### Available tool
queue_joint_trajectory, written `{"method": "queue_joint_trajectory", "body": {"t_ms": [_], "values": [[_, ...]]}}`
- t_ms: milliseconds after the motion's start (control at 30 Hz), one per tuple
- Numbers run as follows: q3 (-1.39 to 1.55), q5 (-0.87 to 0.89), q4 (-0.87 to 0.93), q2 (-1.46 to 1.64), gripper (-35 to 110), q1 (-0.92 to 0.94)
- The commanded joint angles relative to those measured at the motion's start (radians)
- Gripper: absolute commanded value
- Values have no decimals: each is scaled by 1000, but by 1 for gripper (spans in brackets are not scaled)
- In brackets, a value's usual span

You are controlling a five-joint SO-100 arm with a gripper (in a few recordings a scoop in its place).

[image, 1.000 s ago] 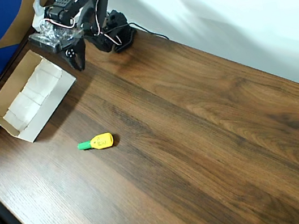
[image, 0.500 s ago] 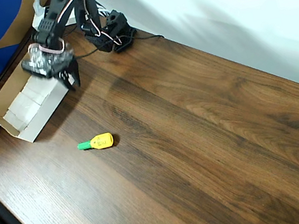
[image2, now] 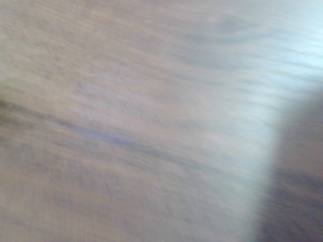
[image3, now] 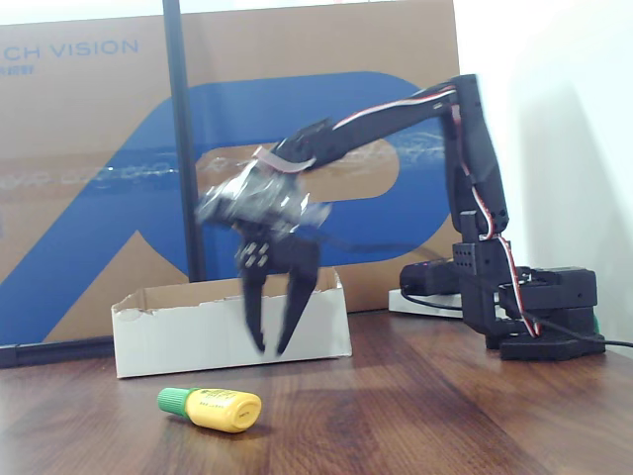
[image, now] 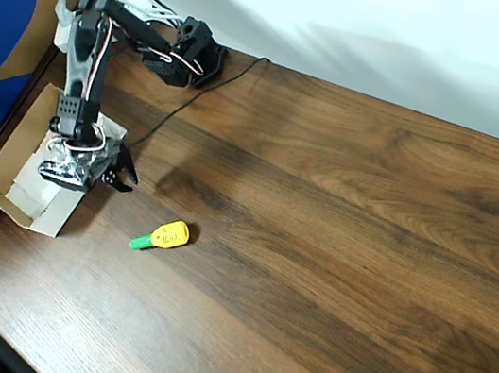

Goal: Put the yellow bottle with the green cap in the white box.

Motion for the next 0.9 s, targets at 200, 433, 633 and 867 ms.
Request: {"method": "queue_joint_trajectory", "body": {"t_ms": [200, 433, 633, 867], "values": [[-325, -34, 66, -140, 7, -83], [-428, -54, 126, -181, 14, -150], [-417, -124, 137, -201, 19, -219], [-345, -232, 152, -170, 23, -281]]}}
